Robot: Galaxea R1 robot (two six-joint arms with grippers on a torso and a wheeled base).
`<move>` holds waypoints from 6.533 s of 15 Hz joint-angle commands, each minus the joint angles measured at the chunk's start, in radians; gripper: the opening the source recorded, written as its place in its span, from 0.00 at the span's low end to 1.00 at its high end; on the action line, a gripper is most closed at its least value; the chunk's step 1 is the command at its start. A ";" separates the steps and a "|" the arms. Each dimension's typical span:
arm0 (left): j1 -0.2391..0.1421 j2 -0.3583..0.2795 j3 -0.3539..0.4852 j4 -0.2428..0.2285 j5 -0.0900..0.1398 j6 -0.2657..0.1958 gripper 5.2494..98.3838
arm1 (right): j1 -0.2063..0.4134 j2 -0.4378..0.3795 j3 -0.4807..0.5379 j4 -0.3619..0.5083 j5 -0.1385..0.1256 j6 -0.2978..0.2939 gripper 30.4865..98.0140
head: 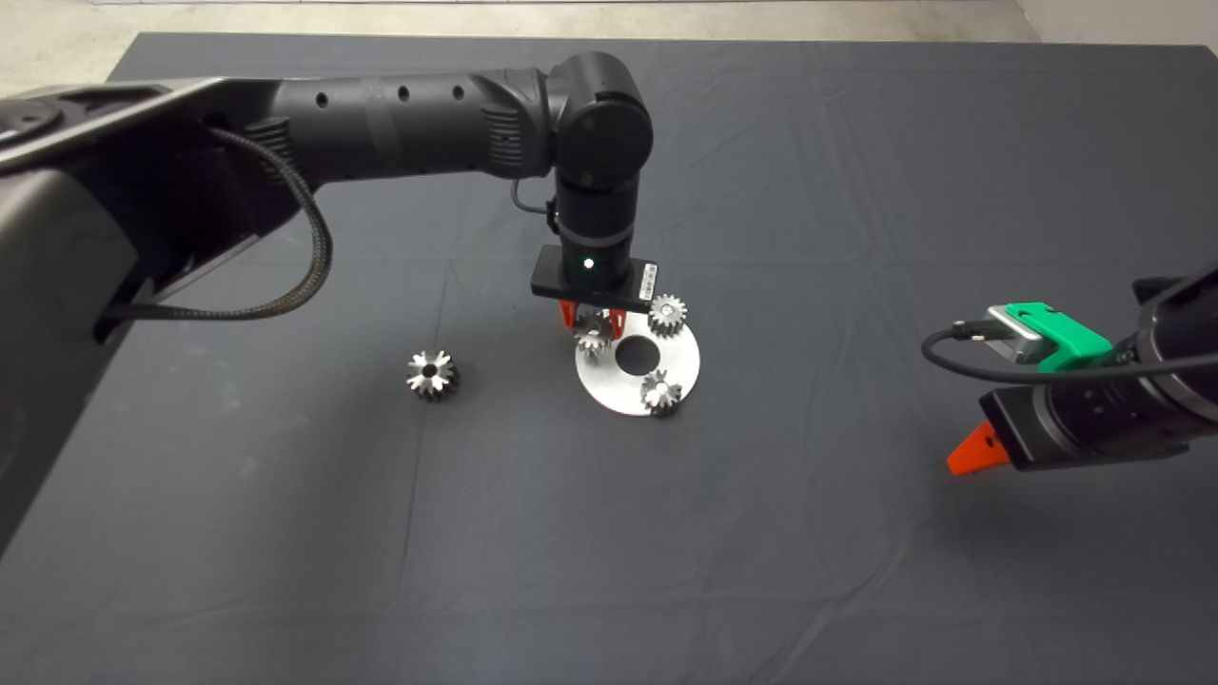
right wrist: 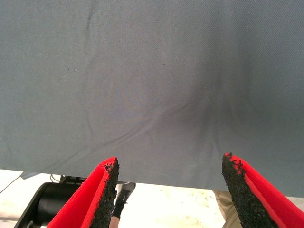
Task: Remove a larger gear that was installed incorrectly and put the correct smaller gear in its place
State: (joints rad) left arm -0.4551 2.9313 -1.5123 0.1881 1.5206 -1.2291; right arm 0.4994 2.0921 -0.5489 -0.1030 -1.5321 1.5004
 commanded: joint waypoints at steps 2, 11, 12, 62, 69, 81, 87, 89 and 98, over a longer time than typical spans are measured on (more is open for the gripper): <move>-0.027 0.004 0.005 -0.010 0.036 0.000 0.32 | 0.024 0.003 0.005 0.035 -0.126 0.001 0.41; -0.025 0.006 0.003 -0.010 0.036 0.005 0.28 | 0.024 0.003 0.003 0.034 -0.126 0.001 0.41; -0.025 0.006 0.003 -0.010 0.036 0.007 0.28 | 0.024 0.003 0.003 0.034 -0.126 0.001 0.41; -0.024 0.010 -0.038 0.028 0.043 0.099 0.20 | 0.016 0.029 -0.007 0.031 -0.126 0.001 0.41; -0.025 0.007 -0.023 0.022 0.041 0.089 0.19 | 0.015 0.029 -0.037 0.029 -0.126 -0.002 0.41; -0.022 0.003 -0.018 -0.104 0.042 0.071 0.19 | 0.016 0.027 -0.052 0.029 -0.126 -0.011 0.41; -0.022 0.006 -0.021 -0.098 0.039 0.069 0.19 | 0.019 0.026 -0.051 0.031 -0.126 -0.011 0.41; -0.022 0.006 -0.031 -0.090 0.037 0.069 0.19 | 0.020 0.027 -0.048 0.032 -0.126 -0.011 0.41; -0.022 0.009 -0.063 -0.032 0.021 0.069 0.19 | 0.021 0.029 -0.046 0.032 -0.126 -0.011 0.41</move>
State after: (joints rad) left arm -0.4549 2.9345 -1.5713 0.1466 1.5198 -1.1589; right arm 0.4991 2.1168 -0.5994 -0.1030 -1.5317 1.4932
